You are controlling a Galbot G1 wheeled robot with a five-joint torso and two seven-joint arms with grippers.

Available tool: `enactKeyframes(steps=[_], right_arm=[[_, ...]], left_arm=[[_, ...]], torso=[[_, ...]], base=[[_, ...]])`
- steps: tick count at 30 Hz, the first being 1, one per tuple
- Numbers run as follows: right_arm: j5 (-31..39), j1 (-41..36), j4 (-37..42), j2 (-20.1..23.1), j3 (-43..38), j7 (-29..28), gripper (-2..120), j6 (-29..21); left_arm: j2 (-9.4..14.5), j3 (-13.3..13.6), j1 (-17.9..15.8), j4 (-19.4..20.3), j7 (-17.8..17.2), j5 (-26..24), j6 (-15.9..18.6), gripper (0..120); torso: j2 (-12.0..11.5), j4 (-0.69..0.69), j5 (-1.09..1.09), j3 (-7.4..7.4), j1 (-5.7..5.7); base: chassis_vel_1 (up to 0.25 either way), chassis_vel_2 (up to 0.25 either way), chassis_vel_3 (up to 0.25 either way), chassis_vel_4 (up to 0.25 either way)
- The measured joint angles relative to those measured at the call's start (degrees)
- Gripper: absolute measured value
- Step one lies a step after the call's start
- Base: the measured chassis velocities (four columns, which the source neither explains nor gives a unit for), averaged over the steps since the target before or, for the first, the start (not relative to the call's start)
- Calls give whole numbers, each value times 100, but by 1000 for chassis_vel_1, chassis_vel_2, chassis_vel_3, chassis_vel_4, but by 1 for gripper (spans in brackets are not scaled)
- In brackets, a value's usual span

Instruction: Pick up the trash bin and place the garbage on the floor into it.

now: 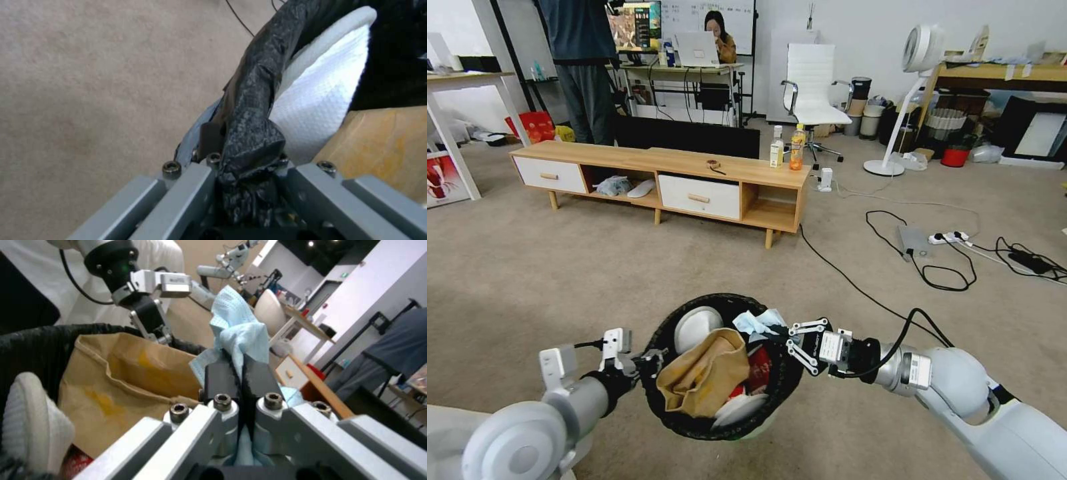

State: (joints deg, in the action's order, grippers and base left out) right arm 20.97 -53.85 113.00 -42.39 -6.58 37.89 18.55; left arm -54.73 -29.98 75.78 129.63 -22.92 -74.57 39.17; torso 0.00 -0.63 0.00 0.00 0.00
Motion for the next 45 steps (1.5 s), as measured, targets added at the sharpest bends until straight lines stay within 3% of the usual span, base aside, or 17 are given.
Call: enactKeyframes(steps=[13, 21, 29, 33, 36, 37, 45], right_arm=[[84, 69, -99, 113, 175, -6, 0, -38], [158, 51, -110, 128, 213, -143, 0, -125], [256, 45, -84, 150, 218, -211, 30, -230], [296, 45, -56, 167, 215, -221, 38, -276], [386, 46, -15, 216, 203, -216, 56, -347], [386, 46, -15, 216, 203, -216, 56, -347], [900, 90, 264, 399, 261, -70, 83, -792]], left_arm=[[-63, 560, -271, -259, 172, 267, -54, 2], [-70, 612, -338, -282, 185, 279, -61, 2], [-47, 564, -285, -235, 189, 285, -62, 2], [-30, 531, -256, -235, 195, 295, -63, 2], [-25, 485, -242, -261, 210, 344, -73, 2], [-25, 485, -242, -261, 210, 344, -73, 2], [-57, 427, -186, -318, 231, 458, -98, 2]], torso=[[0, 1, 0, 0, 0], [0, 1, 1, 0, 0], [0, 1, 0, 0, 0], [0, 1, 0, 0, 0], [0, 1, 1, 0, 0], [0, 1, 1, 0, 0], [0, 0, 0, 0, 0]], base=[[0, 0, 0, 0], [0, 0, 0, 0], [0, 0, 0, 0], [0, 0, 0, 0], [0, 0, 0, 0], [0, 0, 0, 0], [0, 0, 0, 0]])
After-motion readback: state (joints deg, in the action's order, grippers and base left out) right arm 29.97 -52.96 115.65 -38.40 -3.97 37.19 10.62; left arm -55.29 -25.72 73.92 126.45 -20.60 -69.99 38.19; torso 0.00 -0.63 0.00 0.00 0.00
